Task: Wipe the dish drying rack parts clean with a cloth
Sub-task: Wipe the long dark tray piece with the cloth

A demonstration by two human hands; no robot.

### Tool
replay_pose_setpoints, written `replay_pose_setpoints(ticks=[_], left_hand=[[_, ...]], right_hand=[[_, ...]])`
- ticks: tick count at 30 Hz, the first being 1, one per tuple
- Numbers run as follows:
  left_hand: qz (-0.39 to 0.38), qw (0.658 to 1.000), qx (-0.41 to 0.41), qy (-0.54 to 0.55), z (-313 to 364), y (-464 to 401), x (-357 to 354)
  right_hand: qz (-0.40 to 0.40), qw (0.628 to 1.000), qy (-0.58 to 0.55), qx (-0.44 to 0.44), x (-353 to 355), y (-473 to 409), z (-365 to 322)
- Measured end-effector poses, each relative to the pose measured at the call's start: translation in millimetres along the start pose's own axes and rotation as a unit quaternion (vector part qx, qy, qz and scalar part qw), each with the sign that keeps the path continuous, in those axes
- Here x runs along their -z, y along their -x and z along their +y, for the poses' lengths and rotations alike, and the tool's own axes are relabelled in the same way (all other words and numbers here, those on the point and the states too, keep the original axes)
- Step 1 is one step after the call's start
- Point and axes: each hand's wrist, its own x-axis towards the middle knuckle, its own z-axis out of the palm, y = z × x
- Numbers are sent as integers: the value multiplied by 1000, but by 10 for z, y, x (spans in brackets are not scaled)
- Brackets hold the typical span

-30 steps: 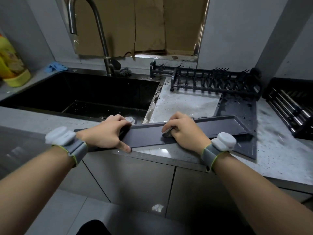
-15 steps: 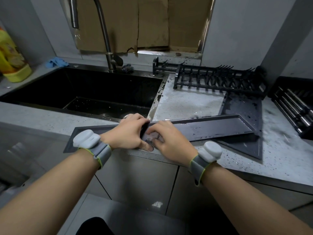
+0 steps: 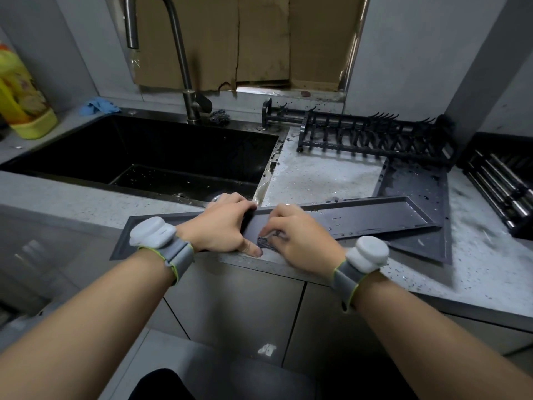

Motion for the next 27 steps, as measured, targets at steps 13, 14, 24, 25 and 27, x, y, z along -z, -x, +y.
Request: replay_pose_setpoints(ticks=[13, 14, 24, 25, 27], left_hand=[[4, 1000, 6, -2, -209, 68, 157], [-1, 1000, 10, -2, -269, 92, 187], [-48, 997, 47, -30, -693, 225, 397], [-51, 997, 43, -26, -688, 205, 387], [-46, 999, 21, -10, -617, 146, 325]], right_hand=[[58, 998, -29, -1, 83, -33, -64], [48, 999, -25, -2, 63, -60, -92], [43, 999, -28, -8, -149, -211, -157], [47, 998, -28, -13, -158, -215, -147], [60, 997, -31, -25, -195, -215, -148]])
